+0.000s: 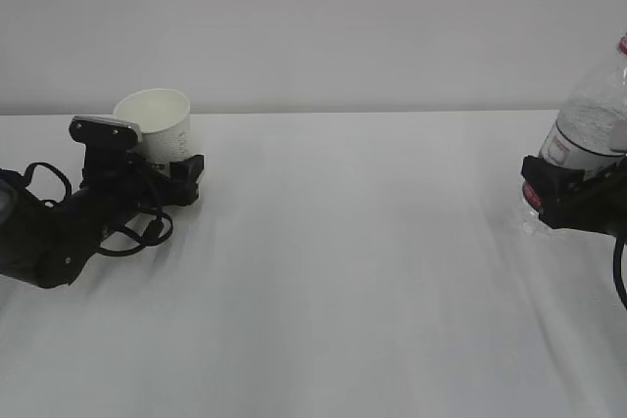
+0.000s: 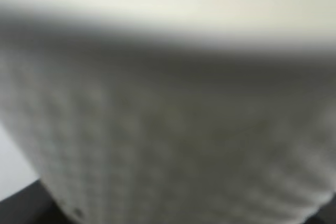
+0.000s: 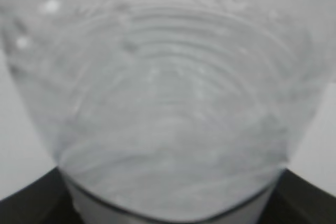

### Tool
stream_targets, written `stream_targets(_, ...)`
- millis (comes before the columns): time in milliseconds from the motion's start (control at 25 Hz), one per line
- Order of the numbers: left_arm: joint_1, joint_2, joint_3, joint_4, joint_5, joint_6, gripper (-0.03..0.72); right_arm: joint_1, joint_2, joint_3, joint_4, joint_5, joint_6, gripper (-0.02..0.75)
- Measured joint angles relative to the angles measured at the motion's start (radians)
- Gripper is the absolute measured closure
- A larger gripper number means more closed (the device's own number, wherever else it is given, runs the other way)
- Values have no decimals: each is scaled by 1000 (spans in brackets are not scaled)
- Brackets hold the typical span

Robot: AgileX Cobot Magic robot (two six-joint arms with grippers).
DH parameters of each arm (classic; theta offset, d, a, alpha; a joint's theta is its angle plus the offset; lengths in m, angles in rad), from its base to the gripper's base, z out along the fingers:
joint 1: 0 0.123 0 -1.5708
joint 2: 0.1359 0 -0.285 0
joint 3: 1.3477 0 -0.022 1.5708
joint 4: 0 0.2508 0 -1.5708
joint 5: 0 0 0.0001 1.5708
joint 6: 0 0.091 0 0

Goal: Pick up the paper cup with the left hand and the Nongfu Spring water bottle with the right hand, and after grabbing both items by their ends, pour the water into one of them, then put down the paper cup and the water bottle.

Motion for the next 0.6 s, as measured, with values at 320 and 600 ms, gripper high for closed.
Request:
stream_targets(320, 0, -4, 10, 60, -2, 0, 149, 0, 0, 0, 0, -1, 1, 214)
stream_targets(600, 0, -85, 103, 68, -6, 0, 150, 0, 0, 0, -1, -1, 2, 214)
